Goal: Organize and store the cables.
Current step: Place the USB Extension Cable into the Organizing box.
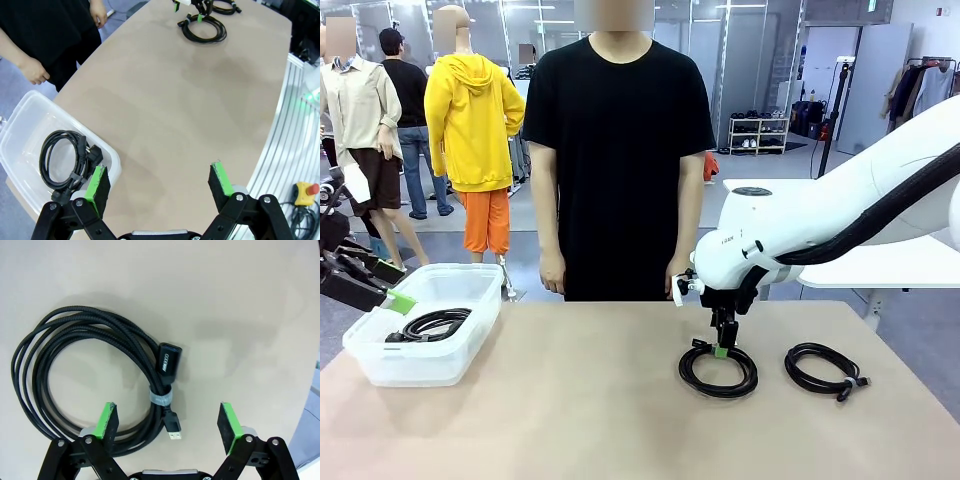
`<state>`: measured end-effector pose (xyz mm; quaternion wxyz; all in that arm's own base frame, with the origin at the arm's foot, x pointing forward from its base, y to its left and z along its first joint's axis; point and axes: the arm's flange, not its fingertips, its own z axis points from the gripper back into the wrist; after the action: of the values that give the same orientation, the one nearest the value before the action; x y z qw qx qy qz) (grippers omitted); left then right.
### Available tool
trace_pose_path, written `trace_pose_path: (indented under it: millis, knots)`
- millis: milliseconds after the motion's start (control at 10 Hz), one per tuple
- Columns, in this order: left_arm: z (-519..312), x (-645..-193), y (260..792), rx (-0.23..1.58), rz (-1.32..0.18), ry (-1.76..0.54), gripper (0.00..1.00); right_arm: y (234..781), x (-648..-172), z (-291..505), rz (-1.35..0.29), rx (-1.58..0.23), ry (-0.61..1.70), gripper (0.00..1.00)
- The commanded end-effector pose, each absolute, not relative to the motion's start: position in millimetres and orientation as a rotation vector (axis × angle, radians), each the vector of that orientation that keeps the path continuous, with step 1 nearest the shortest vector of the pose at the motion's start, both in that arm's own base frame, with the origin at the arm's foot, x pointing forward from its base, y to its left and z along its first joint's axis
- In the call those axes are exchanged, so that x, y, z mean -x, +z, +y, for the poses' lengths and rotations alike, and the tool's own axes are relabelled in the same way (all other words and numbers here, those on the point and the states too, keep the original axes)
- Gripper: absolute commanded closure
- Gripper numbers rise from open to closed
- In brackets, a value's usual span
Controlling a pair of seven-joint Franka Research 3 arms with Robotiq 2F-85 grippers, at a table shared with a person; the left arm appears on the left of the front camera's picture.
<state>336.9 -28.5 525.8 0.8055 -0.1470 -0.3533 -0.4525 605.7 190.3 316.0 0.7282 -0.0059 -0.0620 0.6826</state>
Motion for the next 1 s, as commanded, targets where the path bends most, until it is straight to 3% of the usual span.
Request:
trace_pose_path:
  millis: [0, 100, 200, 400, 500, 700, 800, 900]
  knots:
    - [-29, -335, 527, 0.31, -0.736, -0.961, 0.0, 310, -611, 197, -0.1, 0.023, 1.485, 0.0]
    - [-29, -335, 527, 0.31, -0.736, -0.961, 0.0, 307, -610, 200, -0.105, 0.016, 1.483, 0.0]
    - [-29, -335, 527, 0.31, -0.736, -0.961, 0.0, 306, -609, 203, -0.108, 0.025, 1.493, 0.2]
    - [-29, -335, 527, 0.31, -0.736, -0.961, 0.0, 304, -608, 205, -0.094, 0.057, 1.497, 0.78]
    - [-29, -335, 527, 0.31, -0.736, -0.961, 0.0, 302, -609, 205, -0.085, 0.054, 1.494, 1.0]
    - [-29, -335, 527, 0.31, -0.736, -0.961, 0.0, 305, -609, 205, -0.083, 0.052, 1.491, 1.0]
    - [-29, -335, 527, 0.31, -0.736, -0.961, 0.0, 308, -609, 205, -0.085, 0.053, 1.493, 0.95]
    - [-29, -335, 527, 0.31, -0.736, -0.961, 0.0, 315, -610, 205, -0.095, 0.055, 1.487, 1.0]
